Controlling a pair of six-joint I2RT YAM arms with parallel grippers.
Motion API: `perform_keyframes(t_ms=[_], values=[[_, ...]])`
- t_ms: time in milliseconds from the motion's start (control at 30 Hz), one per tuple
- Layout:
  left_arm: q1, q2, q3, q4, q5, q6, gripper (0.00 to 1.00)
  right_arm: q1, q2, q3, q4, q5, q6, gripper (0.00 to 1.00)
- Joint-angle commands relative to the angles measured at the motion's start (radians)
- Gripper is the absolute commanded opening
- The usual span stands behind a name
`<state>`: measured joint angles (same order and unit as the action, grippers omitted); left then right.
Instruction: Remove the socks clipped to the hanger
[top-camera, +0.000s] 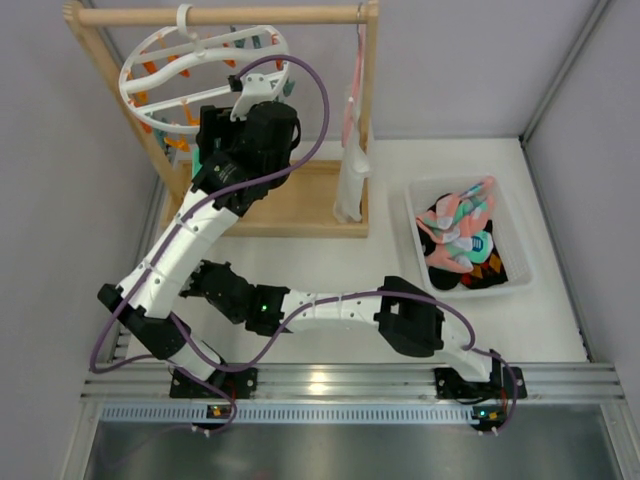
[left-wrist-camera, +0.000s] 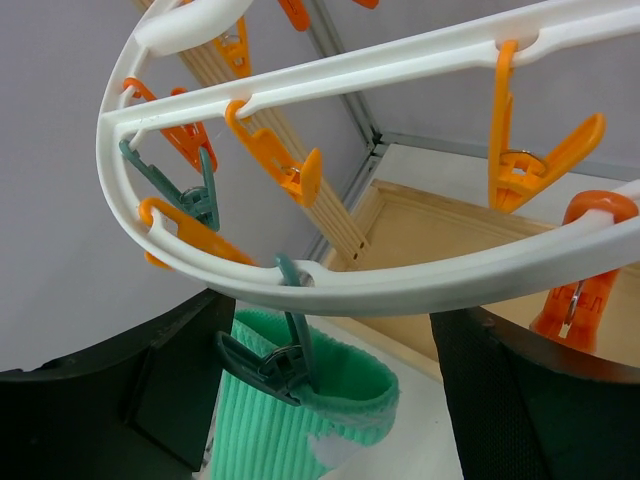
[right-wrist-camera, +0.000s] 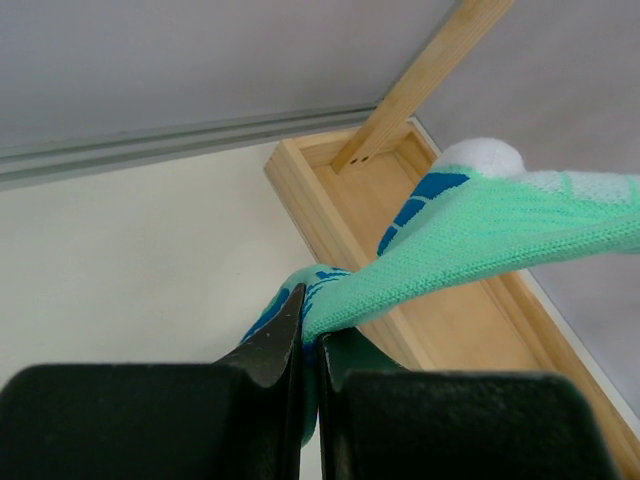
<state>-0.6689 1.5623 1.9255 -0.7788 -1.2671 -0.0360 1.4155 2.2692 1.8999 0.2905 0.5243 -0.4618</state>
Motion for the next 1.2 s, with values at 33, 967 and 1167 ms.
perform_keyframes(t_ms=[33,967,1167], values=[[0.028,-0.011,-0.005,0.016,0.028,-0.016,0.78,0.053,-0.017,0.013,0.093,-0.06,-0.029,0.0],[0.058,-0.149,-0.075,0.016,0.32,-0.148,0.53,0.053,-0.615,-0.797,0.368,0.144,0.15,0.0],[0.057,-0.251,-0.111,0.019,0.495,-0.2,0.85,0.04,-0.954,-1.047,0.237,0.273,0.224,0.0]])
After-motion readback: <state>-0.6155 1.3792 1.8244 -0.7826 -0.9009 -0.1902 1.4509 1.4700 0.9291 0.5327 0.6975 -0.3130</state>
